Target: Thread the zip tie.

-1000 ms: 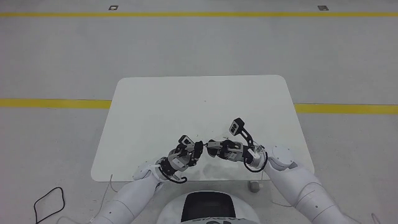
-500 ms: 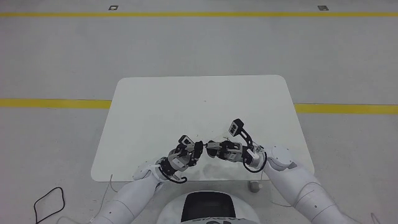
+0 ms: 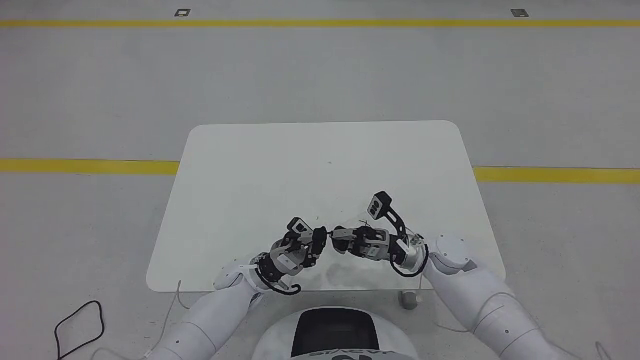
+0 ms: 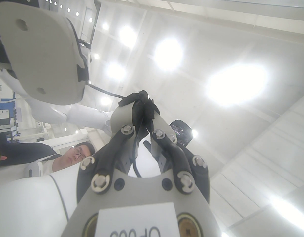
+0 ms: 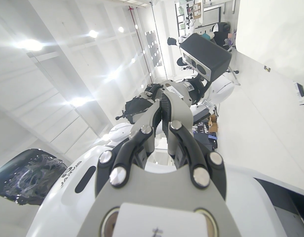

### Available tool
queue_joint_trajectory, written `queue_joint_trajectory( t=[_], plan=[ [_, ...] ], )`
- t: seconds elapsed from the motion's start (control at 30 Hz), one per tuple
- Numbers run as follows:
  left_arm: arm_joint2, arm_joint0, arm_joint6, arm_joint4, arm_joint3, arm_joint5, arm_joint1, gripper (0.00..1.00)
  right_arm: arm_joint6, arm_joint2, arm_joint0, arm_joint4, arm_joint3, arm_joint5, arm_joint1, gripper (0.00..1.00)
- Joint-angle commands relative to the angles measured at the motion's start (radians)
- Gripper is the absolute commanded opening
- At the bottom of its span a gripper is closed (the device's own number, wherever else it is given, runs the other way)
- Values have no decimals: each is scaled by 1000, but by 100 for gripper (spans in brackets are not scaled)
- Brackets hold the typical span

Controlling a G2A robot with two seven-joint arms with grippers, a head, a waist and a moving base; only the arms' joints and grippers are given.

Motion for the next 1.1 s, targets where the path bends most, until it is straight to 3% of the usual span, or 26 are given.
queue_joint_trajectory(
  t=[0.0, 1.07],
  plan=[
    [0, 0, 0, 0, 0, 0, 0, 0, 1, 0, 0, 0, 1, 0, 0, 0],
    [0, 0, 0, 0, 0, 0, 0, 0, 12, -1, 10, 7, 47, 3, -8, 0]
  ],
)
